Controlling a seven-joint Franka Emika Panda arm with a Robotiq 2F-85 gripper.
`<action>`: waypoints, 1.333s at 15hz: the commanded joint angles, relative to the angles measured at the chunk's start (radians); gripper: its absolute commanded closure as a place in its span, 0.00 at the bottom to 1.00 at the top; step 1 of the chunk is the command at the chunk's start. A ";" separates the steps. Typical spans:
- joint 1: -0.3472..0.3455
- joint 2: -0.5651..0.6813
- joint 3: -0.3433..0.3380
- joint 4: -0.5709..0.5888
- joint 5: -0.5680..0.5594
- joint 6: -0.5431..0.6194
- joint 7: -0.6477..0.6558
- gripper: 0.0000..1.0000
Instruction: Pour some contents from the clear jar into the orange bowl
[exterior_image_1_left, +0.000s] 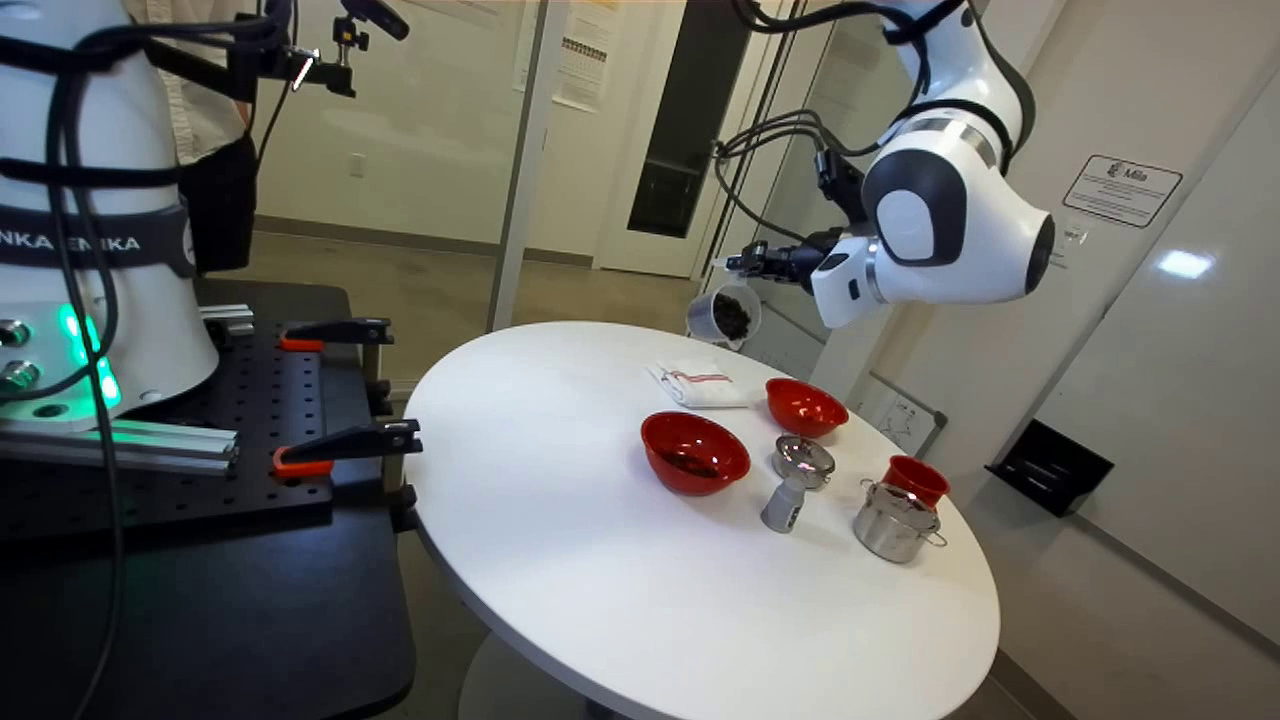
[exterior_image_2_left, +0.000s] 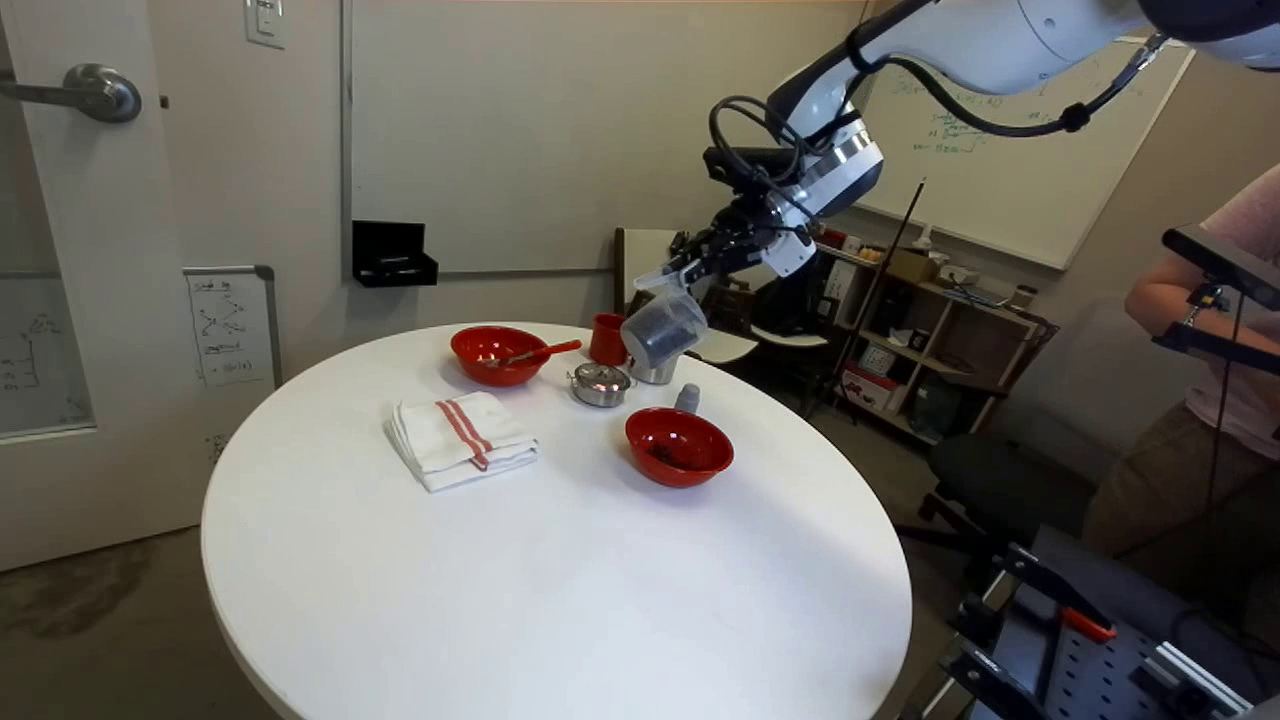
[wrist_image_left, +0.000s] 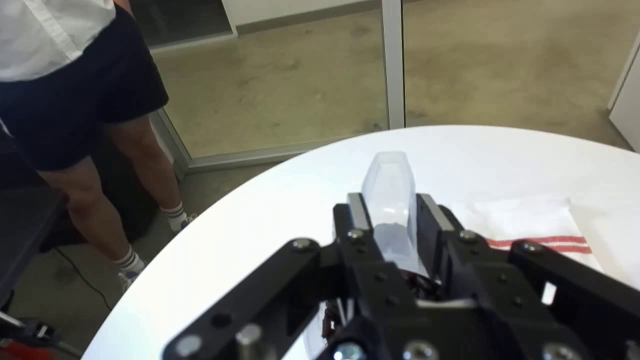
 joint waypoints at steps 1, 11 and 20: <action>0.093 -0.053 -0.018 -0.046 -0.078 0.119 0.074 0.93; 0.293 -0.087 0.020 -0.053 -0.428 0.383 0.364 0.93; 0.349 0.124 0.061 0.160 -0.683 0.520 0.659 0.93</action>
